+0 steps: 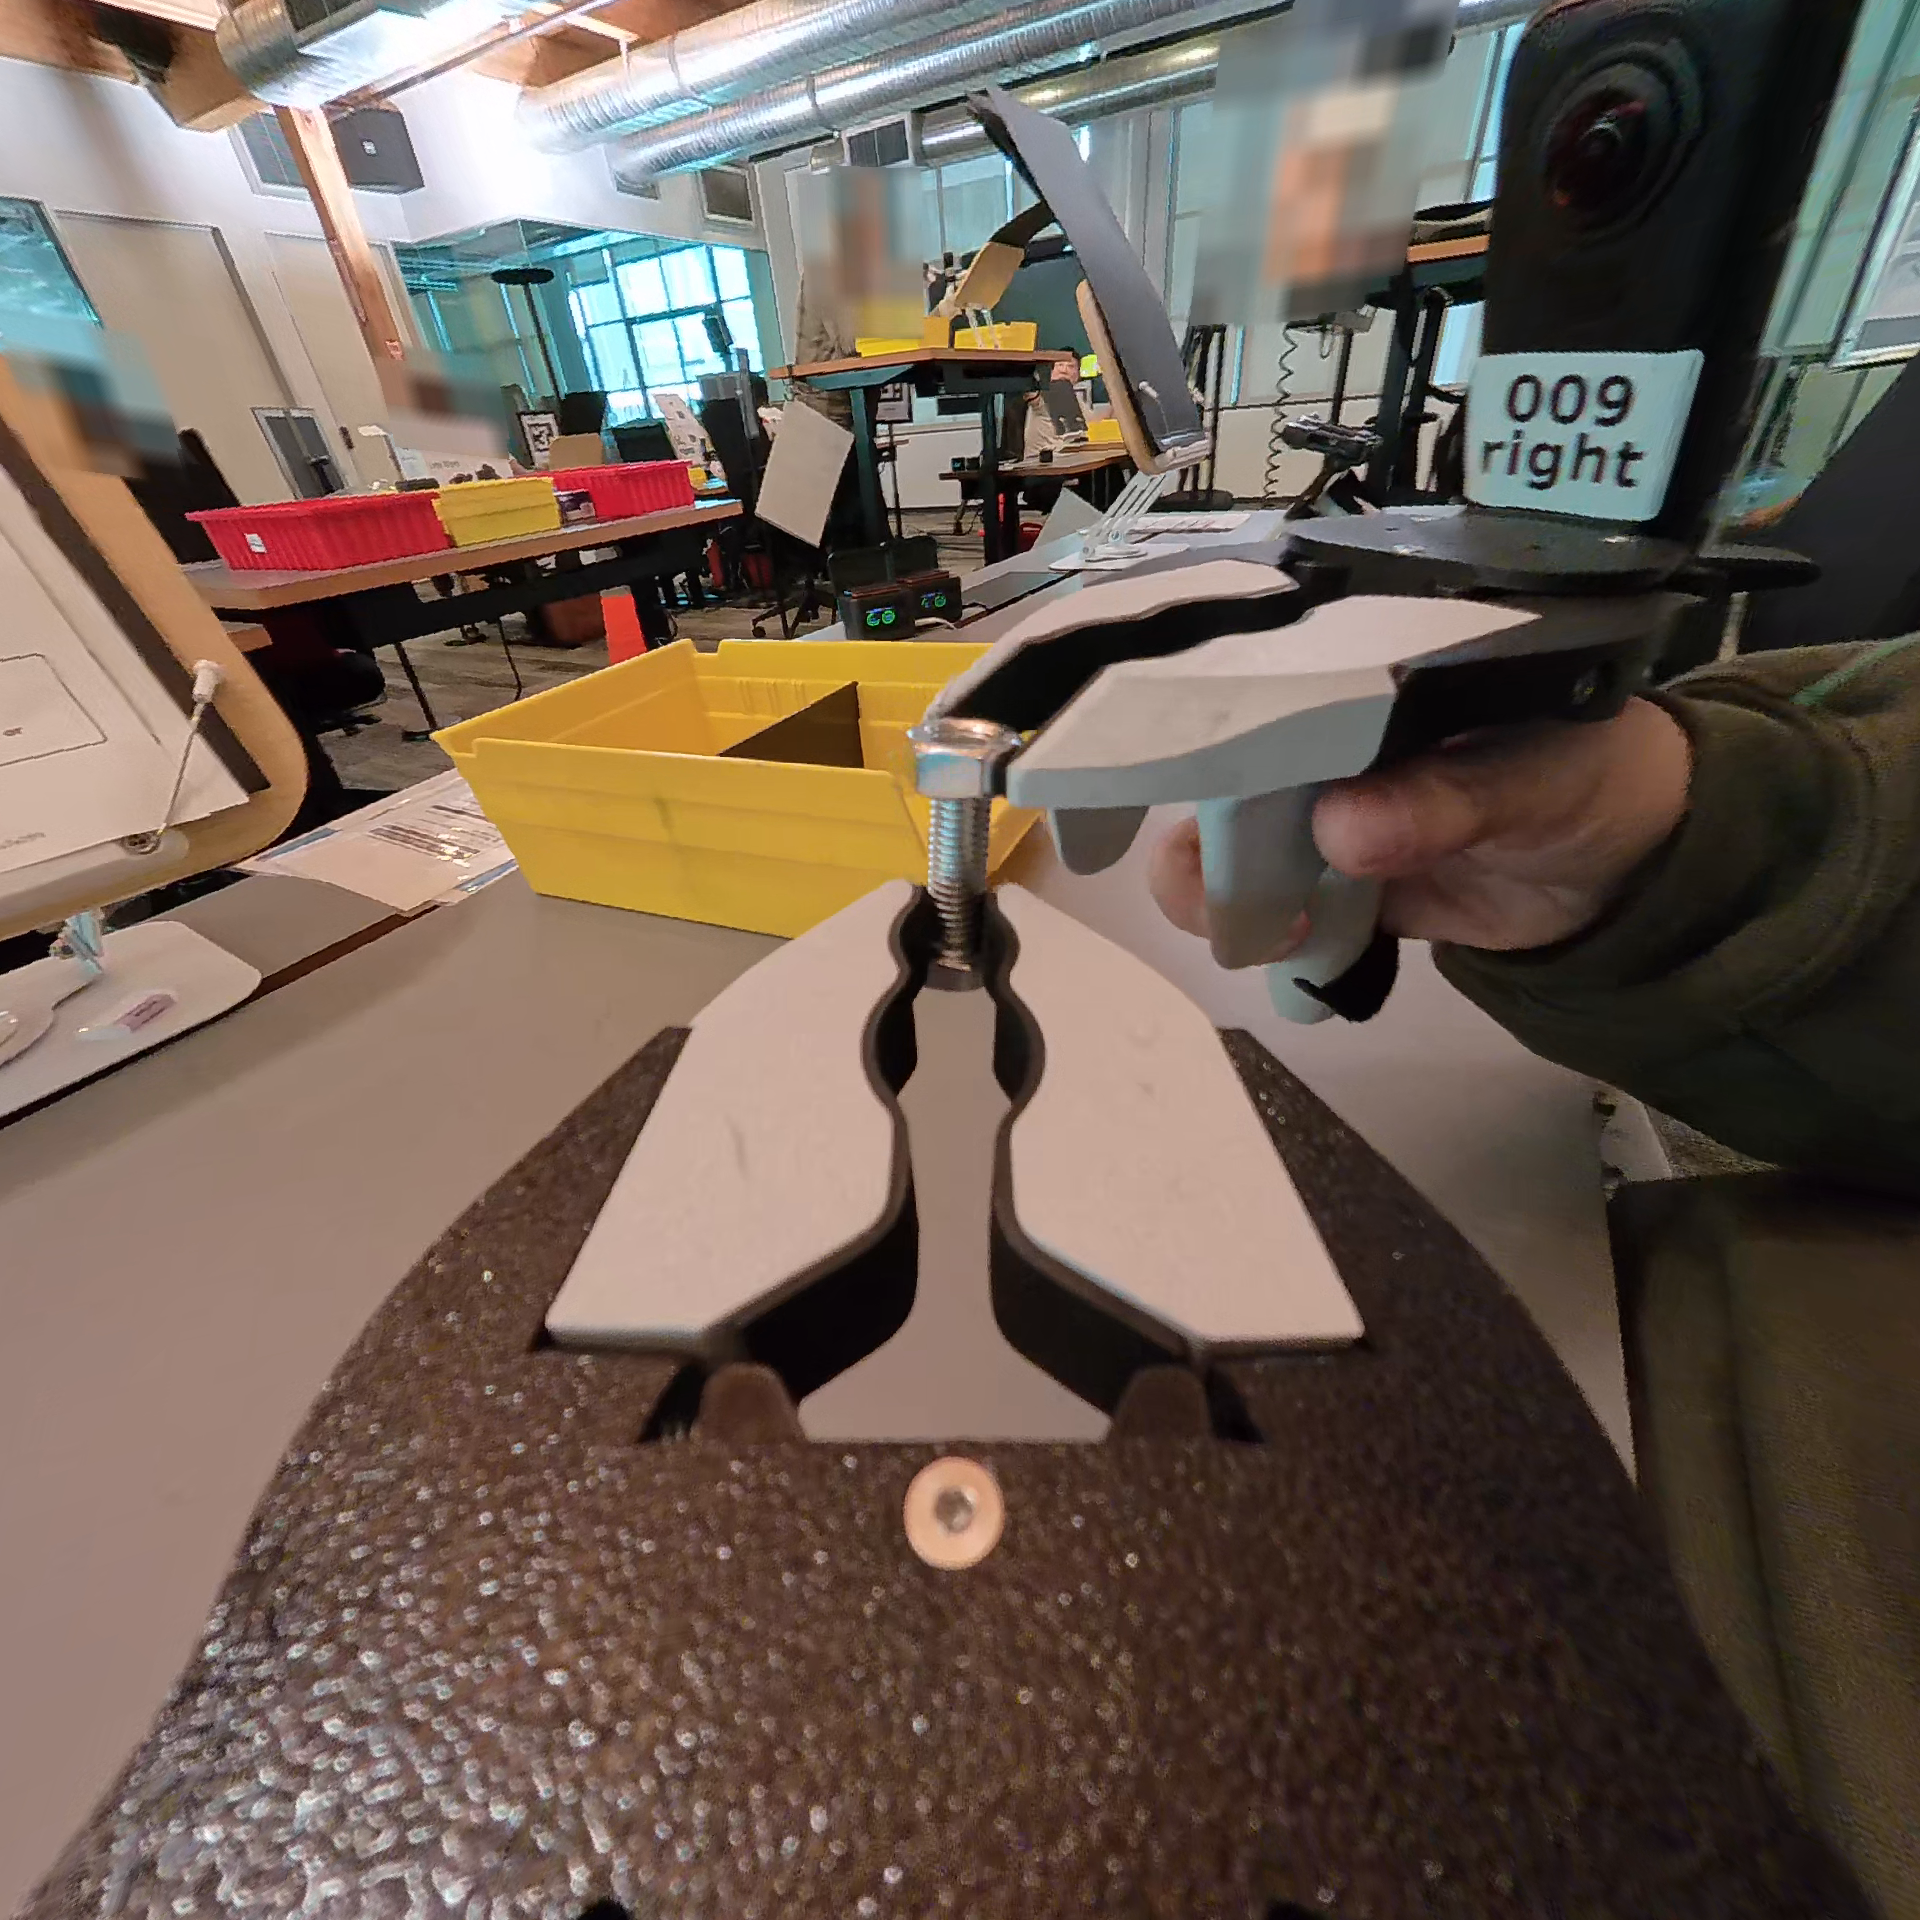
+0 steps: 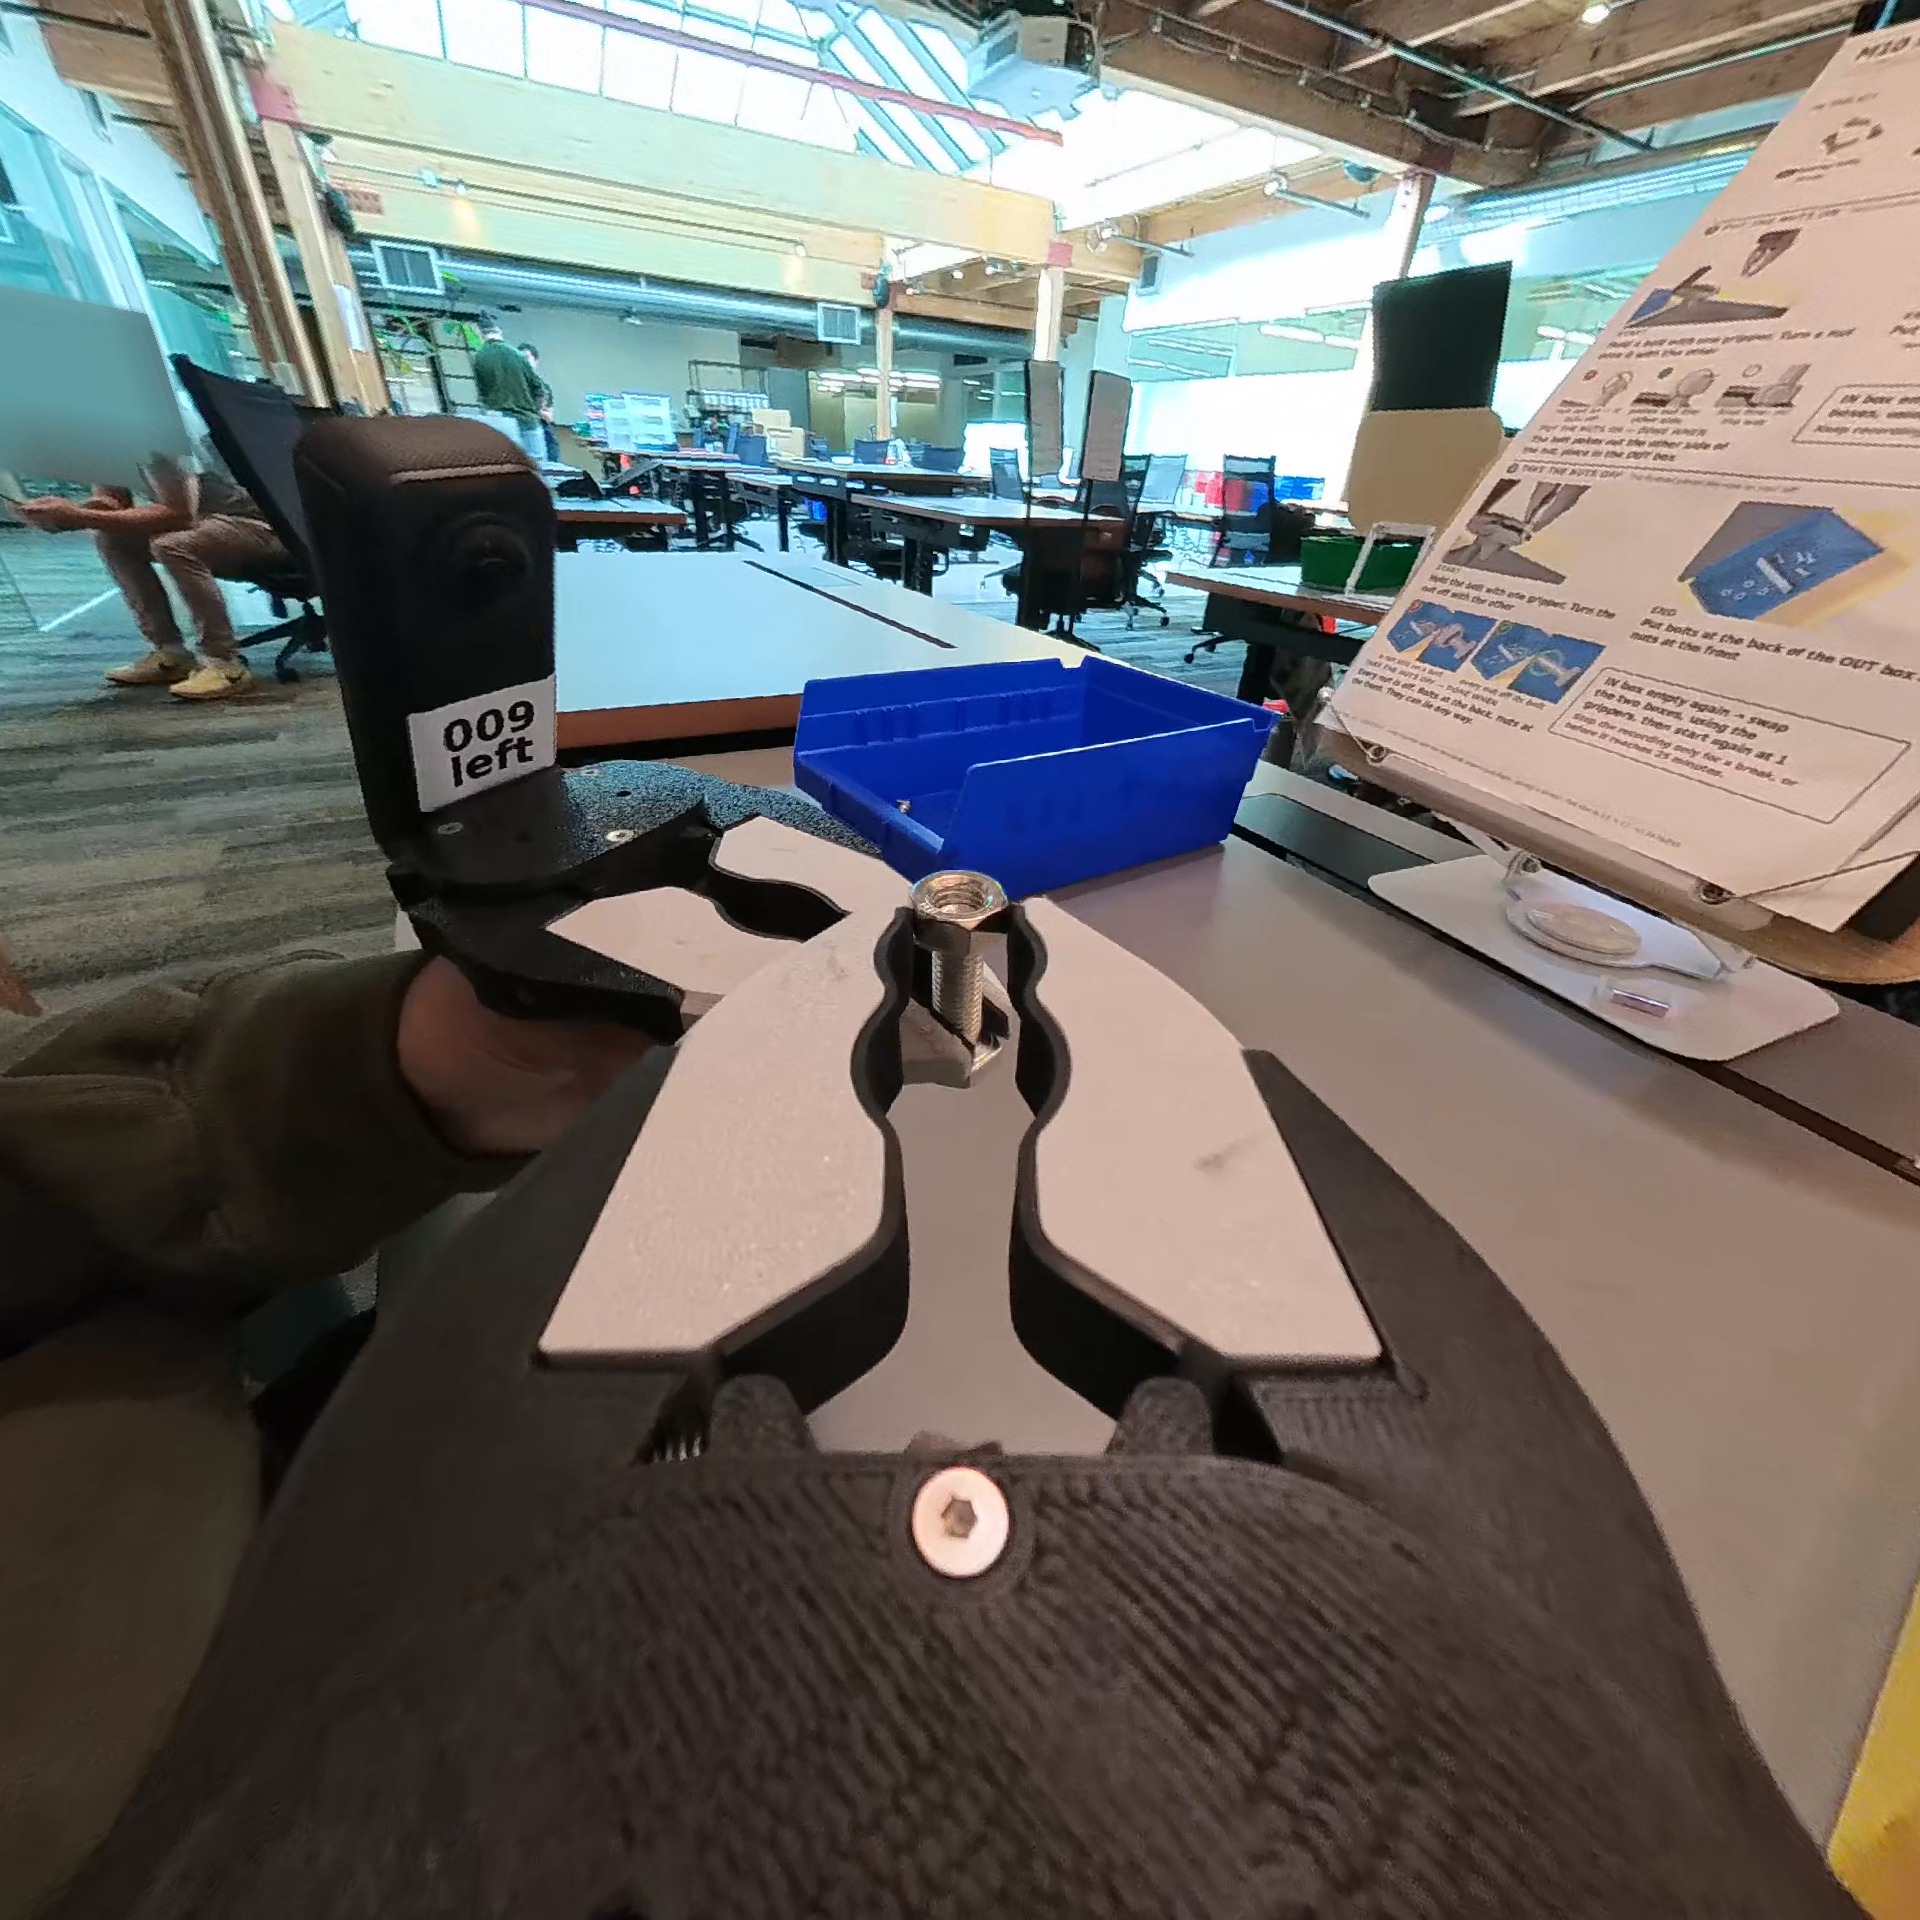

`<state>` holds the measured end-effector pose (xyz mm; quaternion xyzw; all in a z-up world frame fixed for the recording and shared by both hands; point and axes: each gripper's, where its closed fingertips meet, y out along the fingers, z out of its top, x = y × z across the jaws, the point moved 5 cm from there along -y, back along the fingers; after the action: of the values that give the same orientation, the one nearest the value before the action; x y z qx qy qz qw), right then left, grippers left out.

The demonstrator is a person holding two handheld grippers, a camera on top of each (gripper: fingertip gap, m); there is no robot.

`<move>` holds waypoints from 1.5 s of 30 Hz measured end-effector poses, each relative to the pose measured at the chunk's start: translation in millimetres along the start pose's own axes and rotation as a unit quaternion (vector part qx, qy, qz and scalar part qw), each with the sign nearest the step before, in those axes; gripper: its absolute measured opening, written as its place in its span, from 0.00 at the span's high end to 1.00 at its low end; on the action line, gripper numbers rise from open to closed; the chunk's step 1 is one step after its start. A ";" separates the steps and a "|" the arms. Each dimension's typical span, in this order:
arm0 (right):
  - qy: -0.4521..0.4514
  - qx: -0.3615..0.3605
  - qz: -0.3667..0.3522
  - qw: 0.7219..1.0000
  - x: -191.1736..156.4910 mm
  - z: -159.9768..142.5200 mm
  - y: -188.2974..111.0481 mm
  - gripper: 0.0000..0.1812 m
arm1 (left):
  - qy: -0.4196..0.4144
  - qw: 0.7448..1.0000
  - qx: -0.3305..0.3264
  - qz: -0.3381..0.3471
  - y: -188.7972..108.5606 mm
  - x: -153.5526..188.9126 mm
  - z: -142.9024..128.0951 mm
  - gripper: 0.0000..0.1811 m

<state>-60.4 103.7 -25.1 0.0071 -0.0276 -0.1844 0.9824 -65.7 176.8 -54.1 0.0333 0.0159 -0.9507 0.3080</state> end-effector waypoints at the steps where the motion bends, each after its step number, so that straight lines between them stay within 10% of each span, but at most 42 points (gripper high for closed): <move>1: -0.004 0.001 0.012 1.000 0.2 0.1 -1.1 0.91 | -0.001 1.000 0.003 -0.011 -0.1 1.3 0.2 0.95; 14: 0.059 0.076 0.255 0.962 -18.6 11.6 -27.7 0.91 | -0.045 0.970 0.062 -0.229 -9.4 34.9 13.8 0.95; 26: 0.014 0.032 0.080 0.996 -0.3 2.2 -10.6 0.77 | 0.023 0.999 -0.011 -0.024 -0.2 6.5 3.4 0.95; 45: 0.012 -0.011 -0.047 0.999 -4.6 -2.9 5.4 0.90 | 0.026 0.999 -0.024 0.006 0.6 1.1 -1.7 0.95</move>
<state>-62.6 110.3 -28.0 -0.0001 -0.0132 -0.2310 0.9729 -66.1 175.8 -55.9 0.0506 0.0463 -0.9469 0.3141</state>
